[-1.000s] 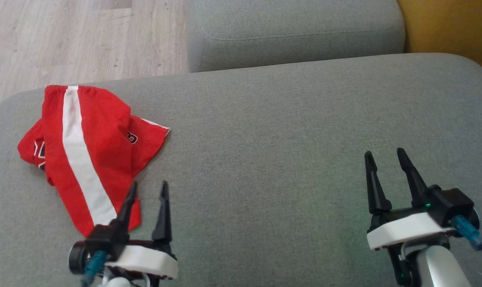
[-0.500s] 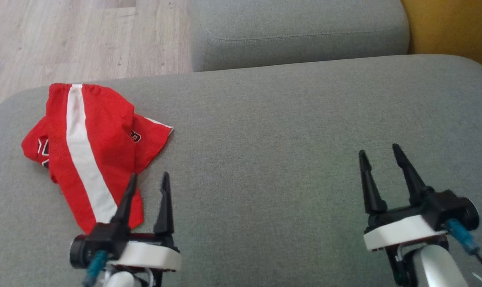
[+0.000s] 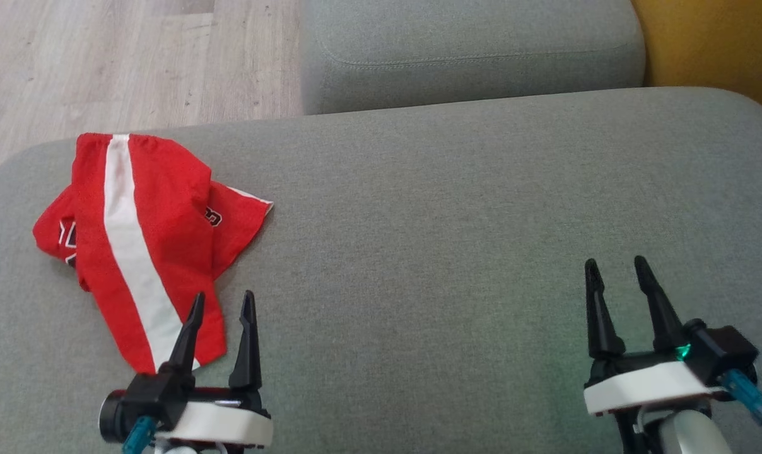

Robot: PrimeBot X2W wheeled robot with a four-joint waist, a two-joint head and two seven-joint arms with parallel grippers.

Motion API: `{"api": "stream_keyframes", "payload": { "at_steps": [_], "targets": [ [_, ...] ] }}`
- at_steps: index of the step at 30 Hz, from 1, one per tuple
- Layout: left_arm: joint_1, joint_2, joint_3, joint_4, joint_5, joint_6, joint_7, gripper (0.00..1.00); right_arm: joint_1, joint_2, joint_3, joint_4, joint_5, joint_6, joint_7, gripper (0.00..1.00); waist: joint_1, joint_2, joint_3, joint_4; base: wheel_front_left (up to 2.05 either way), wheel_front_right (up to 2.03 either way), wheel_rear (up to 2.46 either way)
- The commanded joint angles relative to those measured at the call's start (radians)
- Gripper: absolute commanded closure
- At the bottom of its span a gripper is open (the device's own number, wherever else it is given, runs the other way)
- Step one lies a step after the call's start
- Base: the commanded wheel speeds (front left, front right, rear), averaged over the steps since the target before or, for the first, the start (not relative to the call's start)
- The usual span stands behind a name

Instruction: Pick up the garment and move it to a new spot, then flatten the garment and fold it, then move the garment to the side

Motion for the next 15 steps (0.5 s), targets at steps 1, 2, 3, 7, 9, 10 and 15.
{"api": "stream_keyframes", "payload": {
  "at_steps": [1, 2, 3, 7, 9, 10, 15],
  "targets": [
    [-0.031, -0.001, 0.035, -0.029, 0.015, 0.001, -0.012, 0.00, -0.035, -0.008, 0.025, -0.029, -0.014, 0.004, -0.014, 0.00, 0.0000, 0.0000, 0.000, -0.001, 0.00, 0.00, 0.00],
    [-0.032, -0.001, 0.038, -0.027, 0.016, -0.002, -0.012, 0.00, -0.039, -0.008, 0.025, -0.023, -0.013, 0.004, -0.014, 0.00, 0.0000, 0.0000, -0.001, -0.001, 0.00, 0.00, 0.00],
    [-0.033, -0.002, 0.041, -0.025, 0.016, -0.004, -0.012, 0.00, -0.042, -0.008, 0.026, -0.018, -0.015, 0.004, -0.014, 0.00, 0.0000, 0.0000, -0.001, -0.001, 0.00, 0.00, 0.00],
    [-0.037, -0.002, 0.038, -0.025, -0.003, -0.003, -0.012, 0.00, -0.051, -0.008, 0.027, -0.005, -0.015, 0.004, -0.014, 0.00, 0.0000, 0.0000, -0.004, 0.000, 0.00, 0.00, 0.00],
    [-0.038, -0.002, 0.036, -0.023, -0.008, 0.002, -0.012, 0.00, -0.052, -0.008, 0.023, -0.008, -0.009, 0.004, -0.014, 0.00, 0.0000, 0.0000, -0.004, 0.003, 0.00, 0.00, 0.00],
    [-0.038, -0.003, 0.035, -0.022, -0.009, 0.005, -0.012, 0.00, -0.051, -0.008, 0.022, -0.009, -0.009, 0.004, -0.014, 0.00, 0.0000, 0.0000, -0.005, 0.007, 0.00, 0.00, 0.00],
    [-0.042, -0.003, 0.041, -0.020, -0.007, 0.009, -0.012, 0.00, -0.048, -0.008, 0.044, -0.011, -0.001, 0.004, -0.014, 0.00, 0.0000, 0.0000, -0.009, 0.038, 0.00, 0.00, 0.00]
  ]
}}
